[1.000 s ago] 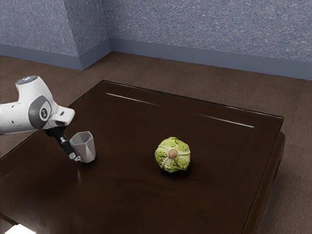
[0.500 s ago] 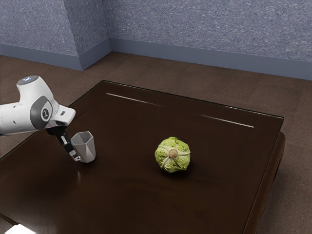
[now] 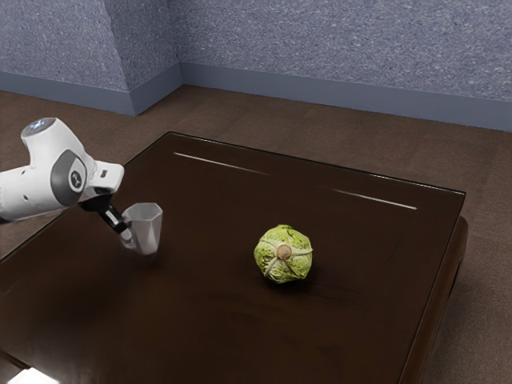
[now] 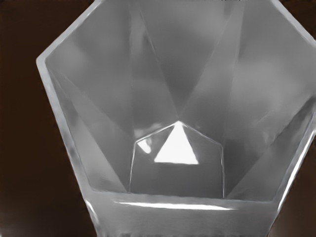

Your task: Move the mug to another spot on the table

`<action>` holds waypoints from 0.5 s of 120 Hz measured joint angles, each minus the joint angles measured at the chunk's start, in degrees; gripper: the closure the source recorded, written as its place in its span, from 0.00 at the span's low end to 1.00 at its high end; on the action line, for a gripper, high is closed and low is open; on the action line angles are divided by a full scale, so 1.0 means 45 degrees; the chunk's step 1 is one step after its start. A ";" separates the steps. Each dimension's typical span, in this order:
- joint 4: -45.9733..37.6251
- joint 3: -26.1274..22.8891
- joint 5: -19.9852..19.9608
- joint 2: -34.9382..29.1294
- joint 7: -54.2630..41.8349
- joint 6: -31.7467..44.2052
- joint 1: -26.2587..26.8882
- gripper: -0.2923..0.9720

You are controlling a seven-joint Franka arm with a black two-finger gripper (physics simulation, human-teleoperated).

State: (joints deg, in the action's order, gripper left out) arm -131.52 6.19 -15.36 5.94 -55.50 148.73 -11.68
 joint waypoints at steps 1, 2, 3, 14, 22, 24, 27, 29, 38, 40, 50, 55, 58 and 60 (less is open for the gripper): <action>0.0000 -0.0010 -0.0043 -0.0039 0.0003 0.0022 0.0002 0.74; 0.0000 -0.0019 -0.0084 -0.0074 0.0005 0.0041 0.0006 0.74; 0.0000 -0.0046 -0.0123 -0.0107 0.0008 0.0061 -0.0006 0.74; -0.0082 -0.0417 -0.0844 -0.0544 0.0023 0.0228 -0.0069 0.77; -0.0113 -0.0758 -0.1457 -0.0665 0.0056 0.0330 -0.0038 0.78; -0.0111 -0.0839 -0.1603 -0.0659 0.0064 0.0352 -0.0019 0.79; -0.0106 -0.0990 -0.1824 -0.0640 0.0078 0.0385 -0.0012 0.80; -0.0104 -0.1081 -0.1972 -0.0620 0.0088 0.0413 0.0005 0.80; -0.0075 -0.1504 -0.2594 -0.0452 0.0143 0.0631 0.0142 0.82; -0.0069 -0.1574 -0.2707 -0.0427 0.0156 0.0692 0.0202 0.82; -0.0034 -0.1923 -0.3354 -0.0280 0.0211 0.1003 0.0404 0.83; -0.0022 -0.2029 -0.3685 -0.0202 0.0228 0.1125 0.0464 0.83; -0.0023 -0.2071 -0.3852 -0.0166 0.0236 0.1186 0.0475 0.83; -0.0023 -0.2091 -0.3958 -0.0147 0.0241 0.1223 0.0472 0.83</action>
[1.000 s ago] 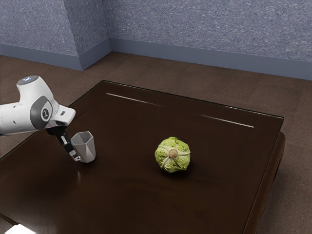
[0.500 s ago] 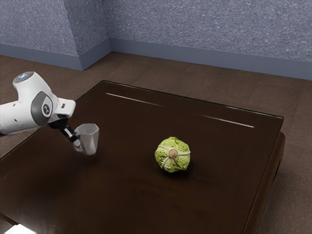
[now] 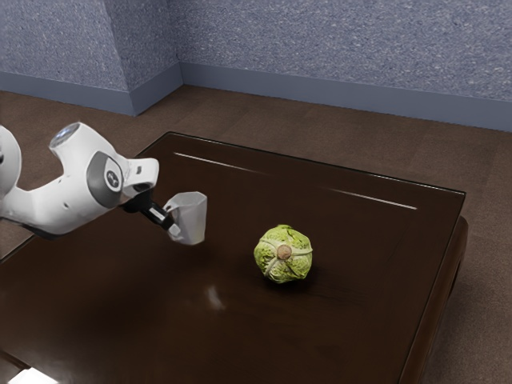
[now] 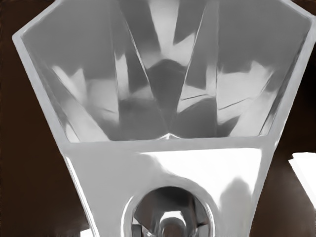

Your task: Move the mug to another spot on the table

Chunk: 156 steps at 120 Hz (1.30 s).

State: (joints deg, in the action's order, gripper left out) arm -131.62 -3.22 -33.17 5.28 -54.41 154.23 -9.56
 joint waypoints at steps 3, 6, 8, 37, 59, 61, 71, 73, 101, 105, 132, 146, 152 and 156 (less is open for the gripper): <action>0.0000 -0.0021 -0.0170 0.0023 0.0006 0.0049 -0.0013 0.83; 0.0000 -0.0034 -0.0313 0.0048 0.0011 0.0093 -0.0035 0.83; 0.0000 -0.0040 -0.0406 0.0067 0.0014 0.0120 -0.0052 0.83; -0.0054 -0.0201 -0.1409 0.0462 0.0027 0.0492 0.0102 0.83; -0.0092 -0.0222 -0.1755 0.0700 0.0011 0.0675 0.0092 0.83; -0.0088 -0.0223 -0.1773 0.0741 0.0009 0.0686 0.0092 0.83; -0.0070 -0.0224 -0.1845 0.0935 0.0001 0.0734 0.0090 0.83; -0.0067 -0.0224 -0.1856 0.0978 -0.0001 0.0742 0.0090 0.83; -0.0058 -0.0226 -0.1919 0.1329 -0.0035 0.0923 0.0086 0.82; -0.0057 -0.0226 -0.1920 0.1346 -0.0040 0.0938 0.0086 0.82; -0.0158 -0.0277 -0.2945 0.1335 -0.0180 0.0788 0.0111 0.51; -0.0822 -0.0272 -0.3414 0.1082 -0.0158 0.0699 0.0114 0.39; -0.1158 -0.0265 -0.3523 0.0899 -0.0122 0.0666 0.0097 0.36; -0.1352 -0.0263 -0.3575 0.0740 -0.0100 0.0649 0.0083 0.34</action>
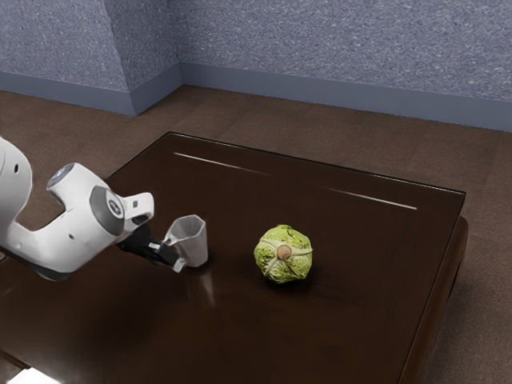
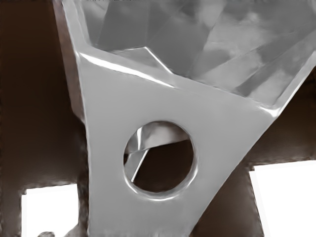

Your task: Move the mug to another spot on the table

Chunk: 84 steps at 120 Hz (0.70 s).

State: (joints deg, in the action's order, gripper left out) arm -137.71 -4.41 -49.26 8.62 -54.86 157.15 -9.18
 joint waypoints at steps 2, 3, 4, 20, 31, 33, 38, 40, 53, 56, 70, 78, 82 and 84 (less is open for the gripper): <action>-0.0101 0.0001 -0.0021 -0.0097 0.0011 -0.0008 -0.0007 0.33; -0.0146 0.0001 -0.0031 -0.0156 0.0016 -0.0012 -0.0011 0.33; -0.0188 0.0001 -0.0039 -0.0214 0.0021 -0.0015 -0.0014 0.33; -0.0852 0.0003 -0.0118 -0.1561 0.0163 -0.0133 -0.0031 0.28; -0.0992 0.0002 -0.0134 -0.2464 0.0367 -0.0422 -0.0014 0.26; -0.1031 -0.0001 -0.0136 -0.2597 0.0415 -0.0468 0.0000 0.26; -0.1066 -0.0056 -0.0137 -0.2862 0.0579 -0.0570 0.0051 0.26; -0.1050 -0.0100 -0.0059 -0.2939 0.0694 -0.0605 0.0084 0.25; 0.0348 -0.0138 0.2493 -0.3090 0.1952 -0.1476 0.0376 0.25; 0.1116 -0.0081 0.3357 -0.3034 0.2286 -0.1826 0.0362 0.24; 0.4678 0.0046 0.6396 -0.2307 0.3778 -0.4072 0.0189 0.24; 0.6696 0.0057 0.7845 -0.1774 0.4550 -0.5402 0.0155 0.24; 0.7676 0.0059 0.8361 -0.1507 0.4906 -0.6097 0.0151 0.24; 0.8089 0.0055 0.8599 -0.1406 0.5076 -0.6438 0.0151 0.24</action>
State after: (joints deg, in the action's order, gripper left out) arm -101.31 -4.16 -10.56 2.29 -32.02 128.18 -8.50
